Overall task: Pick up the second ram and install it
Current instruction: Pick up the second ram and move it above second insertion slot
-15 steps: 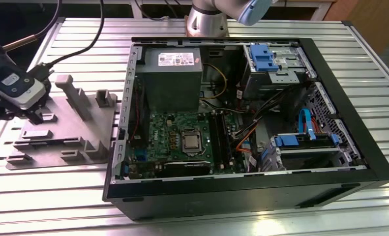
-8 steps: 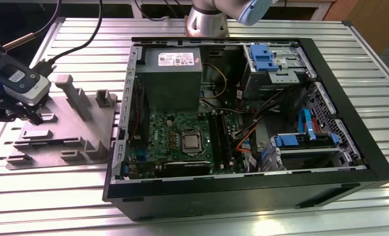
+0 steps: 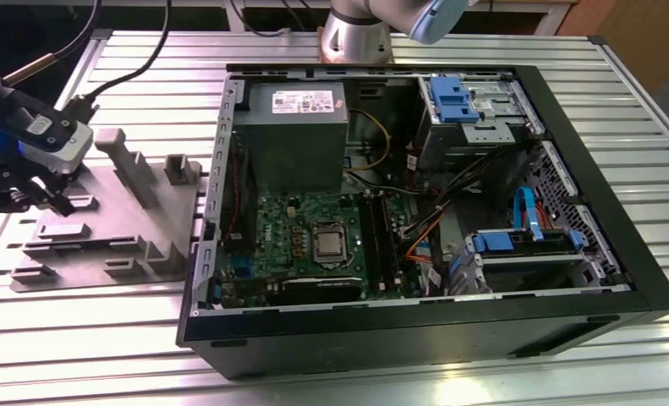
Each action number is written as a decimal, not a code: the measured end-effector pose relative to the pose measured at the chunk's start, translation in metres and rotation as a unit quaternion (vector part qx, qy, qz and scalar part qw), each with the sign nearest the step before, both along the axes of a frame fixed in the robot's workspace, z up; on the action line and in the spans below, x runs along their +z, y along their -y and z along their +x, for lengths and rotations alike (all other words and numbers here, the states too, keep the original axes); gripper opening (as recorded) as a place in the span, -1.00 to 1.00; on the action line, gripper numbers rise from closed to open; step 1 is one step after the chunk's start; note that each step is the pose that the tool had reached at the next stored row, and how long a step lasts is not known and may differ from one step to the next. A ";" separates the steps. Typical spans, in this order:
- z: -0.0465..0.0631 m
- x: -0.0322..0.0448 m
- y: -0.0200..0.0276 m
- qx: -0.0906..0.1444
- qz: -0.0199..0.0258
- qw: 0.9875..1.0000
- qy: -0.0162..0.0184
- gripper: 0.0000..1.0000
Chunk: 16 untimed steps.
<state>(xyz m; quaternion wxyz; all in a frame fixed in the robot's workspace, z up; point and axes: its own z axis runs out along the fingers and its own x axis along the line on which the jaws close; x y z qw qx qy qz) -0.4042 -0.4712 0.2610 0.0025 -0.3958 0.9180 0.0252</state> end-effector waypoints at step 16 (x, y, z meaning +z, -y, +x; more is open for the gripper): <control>0.000 -0.0053 0.0000 0.145 0.000 0.989 0.000 -0.80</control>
